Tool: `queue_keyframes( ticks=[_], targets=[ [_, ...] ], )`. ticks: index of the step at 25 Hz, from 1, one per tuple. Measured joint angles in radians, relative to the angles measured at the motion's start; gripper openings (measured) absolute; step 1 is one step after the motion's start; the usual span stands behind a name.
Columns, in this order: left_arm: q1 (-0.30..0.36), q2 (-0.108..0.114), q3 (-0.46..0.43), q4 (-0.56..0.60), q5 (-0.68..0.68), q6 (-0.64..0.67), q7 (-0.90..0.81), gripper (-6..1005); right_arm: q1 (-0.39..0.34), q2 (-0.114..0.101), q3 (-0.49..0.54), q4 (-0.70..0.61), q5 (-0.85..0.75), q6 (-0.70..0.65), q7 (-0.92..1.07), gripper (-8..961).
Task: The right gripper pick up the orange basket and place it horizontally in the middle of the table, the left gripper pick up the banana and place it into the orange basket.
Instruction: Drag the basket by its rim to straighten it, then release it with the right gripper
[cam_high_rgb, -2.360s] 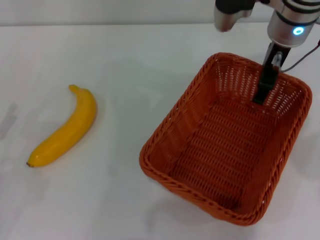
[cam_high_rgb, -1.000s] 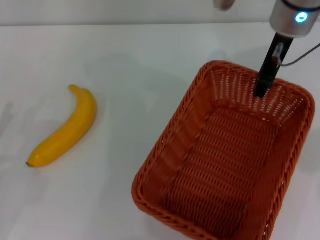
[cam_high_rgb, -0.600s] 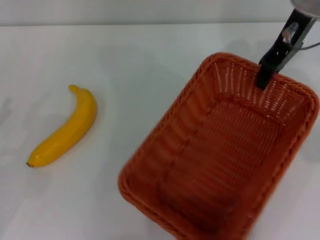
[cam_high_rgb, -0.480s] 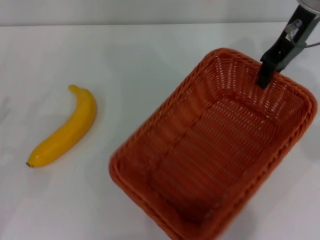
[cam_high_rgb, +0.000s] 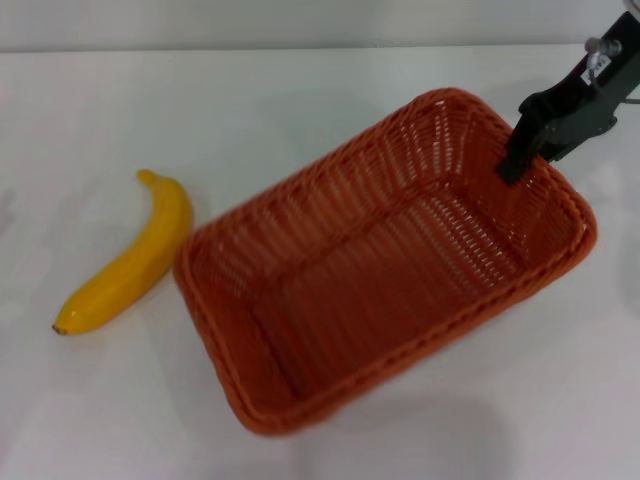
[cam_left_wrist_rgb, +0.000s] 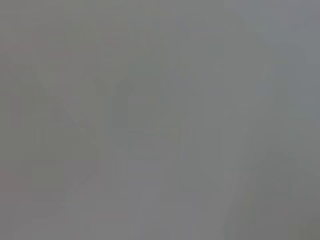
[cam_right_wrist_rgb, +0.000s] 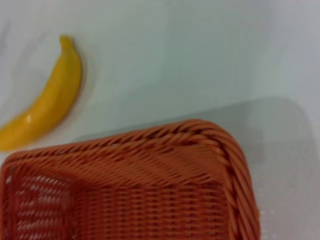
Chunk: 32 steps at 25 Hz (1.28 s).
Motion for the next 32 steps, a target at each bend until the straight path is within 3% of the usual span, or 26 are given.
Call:
queue_keyframes(
  ticks=[5,13,15,21,24,27,32],
  targets=[
    [0.0,0.006,0.0,-0.003,0.001,0.0,0.006,823,-0.049,-0.012,0.101,0.004,0.025,0.011,0.026,163],
    [-0.005,0.009,0.0,-0.009,0.002,0.0,0.006,821,-0.149,-0.012,0.124,0.004,0.179,0.065,0.085,164],
    [-0.006,0.01,0.0,-0.01,0.002,0.0,0.006,820,-0.169,0.005,0.12,-0.014,0.2,0.078,0.102,164],
    [-0.006,0.016,0.0,-0.01,0.002,0.0,0.007,818,-0.205,0.102,0.117,-0.136,0.209,0.094,0.144,164],
    [-0.006,0.018,0.0,-0.01,0.002,0.0,0.006,817,-0.207,0.132,0.112,-0.17,0.206,0.094,0.154,169],
    [-0.002,0.018,0.0,-0.011,0.002,0.0,0.007,816,-0.216,0.145,0.097,-0.204,0.21,0.095,0.17,176],
    [0.005,0.02,0.0,-0.011,0.002,0.0,0.006,815,-0.245,0.14,0.093,-0.215,0.213,0.111,0.191,189]
  ],
)
